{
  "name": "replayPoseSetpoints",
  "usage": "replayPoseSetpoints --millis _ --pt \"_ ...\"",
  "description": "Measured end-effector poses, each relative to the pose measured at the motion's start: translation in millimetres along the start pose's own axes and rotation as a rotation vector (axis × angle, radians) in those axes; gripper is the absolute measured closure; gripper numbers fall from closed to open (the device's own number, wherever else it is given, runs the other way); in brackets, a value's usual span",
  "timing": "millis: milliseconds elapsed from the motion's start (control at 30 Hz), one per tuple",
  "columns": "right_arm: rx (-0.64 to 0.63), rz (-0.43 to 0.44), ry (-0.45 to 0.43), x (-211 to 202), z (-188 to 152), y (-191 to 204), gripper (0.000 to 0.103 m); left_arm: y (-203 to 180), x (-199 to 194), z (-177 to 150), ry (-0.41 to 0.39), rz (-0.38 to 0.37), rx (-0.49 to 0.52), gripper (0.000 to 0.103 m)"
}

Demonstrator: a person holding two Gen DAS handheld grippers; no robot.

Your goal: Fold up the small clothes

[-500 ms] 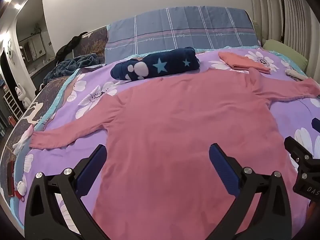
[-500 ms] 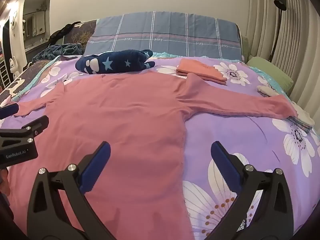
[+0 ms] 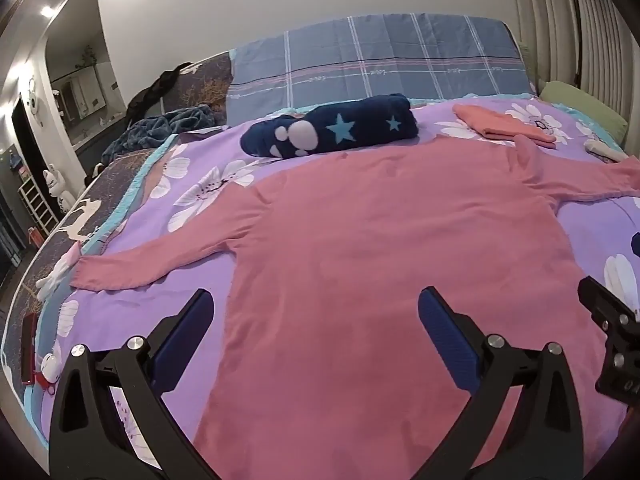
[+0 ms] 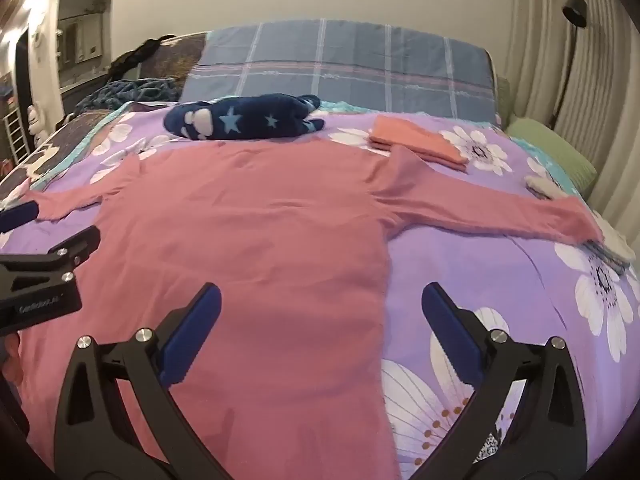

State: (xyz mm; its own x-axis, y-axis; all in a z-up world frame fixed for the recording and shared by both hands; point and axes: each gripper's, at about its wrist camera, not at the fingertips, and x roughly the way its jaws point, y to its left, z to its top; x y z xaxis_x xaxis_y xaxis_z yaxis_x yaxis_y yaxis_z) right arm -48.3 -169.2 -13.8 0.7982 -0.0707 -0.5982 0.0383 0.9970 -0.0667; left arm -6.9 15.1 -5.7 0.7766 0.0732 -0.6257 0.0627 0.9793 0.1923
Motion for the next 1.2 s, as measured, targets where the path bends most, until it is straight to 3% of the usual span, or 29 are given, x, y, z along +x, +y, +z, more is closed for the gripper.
replayPoseSetpoints --millis 167,300,533,900,1200 --pt "-0.112 0.047 -0.027 -2.6 -0.3 23.5 0.002 11.5 0.3 -3.6 0.002 0.034 -0.029 0.001" --pt "-0.093 0.089 -0.024 -4.5 3.6 32.8 0.002 20.9 -1.4 -6.3 -0.002 0.055 -0.042 0.001" --pt "-0.063 0.084 -0.006 -2.5 4.8 35.3 0.002 32.8 -2.1 -8.0 -0.010 0.063 -0.066 0.001" --pt "-0.010 -0.006 0.030 -0.2 9.5 25.2 0.002 27.5 -2.1 -12.4 -0.046 -0.070 -0.067 0.001" --pt "0.003 0.001 0.031 -1.5 12.1 23.1 0.002 13.8 -3.5 -12.5 -0.049 -0.081 -0.029 0.001"
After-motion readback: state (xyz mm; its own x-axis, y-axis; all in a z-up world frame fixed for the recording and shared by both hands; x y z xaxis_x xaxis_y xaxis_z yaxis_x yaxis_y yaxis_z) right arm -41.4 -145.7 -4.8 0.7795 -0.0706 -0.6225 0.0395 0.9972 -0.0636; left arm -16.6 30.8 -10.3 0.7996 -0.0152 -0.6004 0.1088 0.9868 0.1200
